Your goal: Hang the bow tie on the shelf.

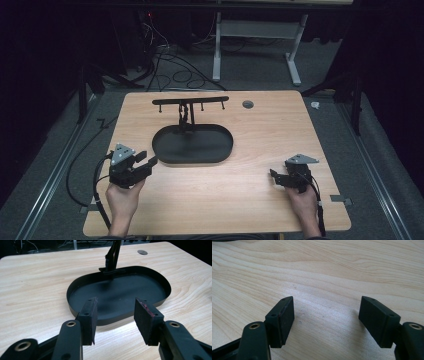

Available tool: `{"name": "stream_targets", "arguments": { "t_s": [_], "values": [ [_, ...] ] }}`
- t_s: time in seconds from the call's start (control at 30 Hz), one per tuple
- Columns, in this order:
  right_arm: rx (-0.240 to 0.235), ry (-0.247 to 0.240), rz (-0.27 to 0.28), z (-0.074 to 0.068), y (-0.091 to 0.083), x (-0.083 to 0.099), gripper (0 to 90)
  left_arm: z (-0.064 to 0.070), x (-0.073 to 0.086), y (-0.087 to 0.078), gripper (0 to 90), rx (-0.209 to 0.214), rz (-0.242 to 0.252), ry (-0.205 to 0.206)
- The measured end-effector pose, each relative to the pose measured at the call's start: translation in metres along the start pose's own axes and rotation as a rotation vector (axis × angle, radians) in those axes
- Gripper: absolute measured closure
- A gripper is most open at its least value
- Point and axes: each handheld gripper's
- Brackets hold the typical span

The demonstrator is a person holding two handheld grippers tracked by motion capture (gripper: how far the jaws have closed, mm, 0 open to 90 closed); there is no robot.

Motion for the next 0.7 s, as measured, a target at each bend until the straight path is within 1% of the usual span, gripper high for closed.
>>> {"name": "stream_targets", "arguments": {
  "t_s": [0.13,0.7],
  "values": [
    [-0.001,-0.001,-0.001,0.0,0.0,0.0,29.7,-0.002,0.006,0.0,54.0,0.002,-0.001,-0.018],
    [0.0,-0.001,-0.002,0.0,0.0,0.0,29.7,-0.006,0.024,0.004,54.3,0.007,-0.023,-0.058]
  ]
}}
Point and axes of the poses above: each handheld gripper's, and its own axes: y roughly forward along the jaws, x roughly out of its underside, z roughly to its right, and after that the axes turned 10 degrees about -z, right-handed
